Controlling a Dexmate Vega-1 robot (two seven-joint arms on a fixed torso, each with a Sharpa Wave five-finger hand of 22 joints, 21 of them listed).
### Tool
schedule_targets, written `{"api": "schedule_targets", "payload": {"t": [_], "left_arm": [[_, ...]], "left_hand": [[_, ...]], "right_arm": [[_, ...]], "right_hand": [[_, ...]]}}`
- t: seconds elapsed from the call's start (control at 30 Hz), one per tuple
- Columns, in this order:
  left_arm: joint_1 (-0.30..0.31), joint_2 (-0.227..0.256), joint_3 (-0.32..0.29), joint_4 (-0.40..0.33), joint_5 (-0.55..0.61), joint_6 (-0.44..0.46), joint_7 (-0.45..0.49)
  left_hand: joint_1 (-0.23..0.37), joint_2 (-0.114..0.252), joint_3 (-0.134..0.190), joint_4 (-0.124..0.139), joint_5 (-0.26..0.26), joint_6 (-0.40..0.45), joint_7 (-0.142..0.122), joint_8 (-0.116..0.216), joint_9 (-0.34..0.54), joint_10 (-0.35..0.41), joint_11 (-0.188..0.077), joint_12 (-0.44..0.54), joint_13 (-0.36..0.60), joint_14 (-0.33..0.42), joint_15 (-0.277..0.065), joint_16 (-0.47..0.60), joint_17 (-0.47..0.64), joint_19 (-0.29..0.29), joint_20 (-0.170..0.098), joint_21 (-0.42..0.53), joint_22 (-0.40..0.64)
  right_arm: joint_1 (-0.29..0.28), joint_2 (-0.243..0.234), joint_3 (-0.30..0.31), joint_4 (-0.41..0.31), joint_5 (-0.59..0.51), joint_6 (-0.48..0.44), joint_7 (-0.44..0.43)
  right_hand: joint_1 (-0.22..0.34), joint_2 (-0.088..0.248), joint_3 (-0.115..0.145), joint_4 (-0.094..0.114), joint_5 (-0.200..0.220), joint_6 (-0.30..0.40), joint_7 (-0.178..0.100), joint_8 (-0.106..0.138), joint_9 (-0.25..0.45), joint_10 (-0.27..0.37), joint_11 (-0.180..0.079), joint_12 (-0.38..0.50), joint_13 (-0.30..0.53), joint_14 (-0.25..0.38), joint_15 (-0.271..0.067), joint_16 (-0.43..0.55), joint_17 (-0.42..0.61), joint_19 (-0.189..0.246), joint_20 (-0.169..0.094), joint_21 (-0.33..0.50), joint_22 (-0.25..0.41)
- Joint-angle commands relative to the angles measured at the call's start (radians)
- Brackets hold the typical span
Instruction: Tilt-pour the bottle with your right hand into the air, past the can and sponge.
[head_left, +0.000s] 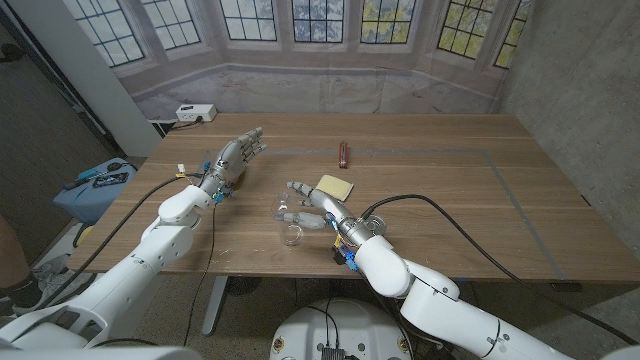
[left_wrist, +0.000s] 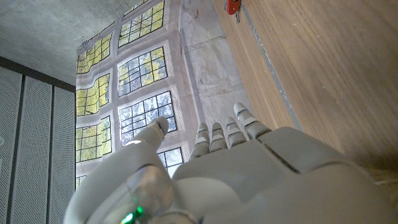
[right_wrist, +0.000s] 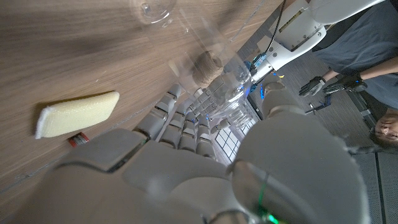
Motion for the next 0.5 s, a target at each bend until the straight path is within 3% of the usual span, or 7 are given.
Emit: {"api": "schedule_targets", "payload": {"t": [0.03, 0.5], "left_arm": [[-0.013, -0.012, 0.004, 0.024, -0.005, -0.015, -0.026], [-0.018, -0.013, 0.008, 0.027, -0.003, -0.009, -0.029]], "left_hand": [[0.009, 0.000, -0.005, 0.000, 0.006, 0.011, 0.002, 0.002, 0.002, 0.007, 0.002, 0.004, 0.005, 0.005, 0.002, 0.005, 0.002, 0.010, -0.002, -0.001, 0.002], [0.011, -0.001, -0.006, 0.000, 0.006, 0.017, 0.000, 0.004, 0.002, 0.012, 0.004, 0.005, 0.005, 0.010, 0.008, 0.006, 0.001, 0.012, -0.002, -0.007, 0.002]], "right_arm": [[0.018, 0.010, -0.022, 0.022, -0.021, -0.012, 0.009], [0.031, 0.008, -0.017, 0.090, -0.008, 0.090, 0.016]], "right_hand": [[0.008, -0.006, 0.002, 0.006, 0.009, -0.002, -0.009, 0.001, 0.004, 0.000, -0.001, 0.005, 0.002, -0.002, 0.000, 0.001, 0.005, -0.009, -0.002, -0.002, 0.003], [0.008, -0.019, -0.002, 0.013, 0.009, -0.033, -0.010, -0.007, 0.007, -0.027, -0.001, 0.001, 0.008, -0.026, 0.002, -0.006, 0.008, -0.043, -0.001, -0.009, 0.004]]}}
